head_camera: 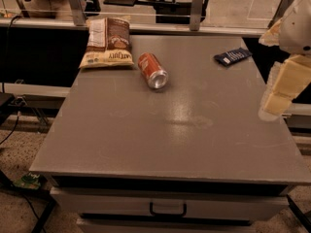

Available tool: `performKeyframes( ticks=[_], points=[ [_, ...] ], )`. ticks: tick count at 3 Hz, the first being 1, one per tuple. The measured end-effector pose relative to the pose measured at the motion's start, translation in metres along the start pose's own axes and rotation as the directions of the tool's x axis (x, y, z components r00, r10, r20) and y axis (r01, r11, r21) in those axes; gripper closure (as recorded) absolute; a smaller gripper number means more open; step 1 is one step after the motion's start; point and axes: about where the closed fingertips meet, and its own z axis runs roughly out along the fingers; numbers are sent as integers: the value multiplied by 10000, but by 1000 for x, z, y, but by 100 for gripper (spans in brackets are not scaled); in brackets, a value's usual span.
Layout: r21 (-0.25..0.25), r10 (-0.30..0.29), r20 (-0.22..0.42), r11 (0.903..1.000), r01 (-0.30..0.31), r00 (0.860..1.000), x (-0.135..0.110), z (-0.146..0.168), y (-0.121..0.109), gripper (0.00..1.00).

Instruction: Place coke can upright

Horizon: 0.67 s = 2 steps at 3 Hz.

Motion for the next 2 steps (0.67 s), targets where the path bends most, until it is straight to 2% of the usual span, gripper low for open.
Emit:
performKeyframes(
  ticks=[1, 2],
  points=[
    [-397, 304, 245, 9988, -294, 9992, -24, 13, -22, 0],
    [-932, 1517, 271, 9845, -1486, 9881, -63, 49, -62, 0]
  ],
)
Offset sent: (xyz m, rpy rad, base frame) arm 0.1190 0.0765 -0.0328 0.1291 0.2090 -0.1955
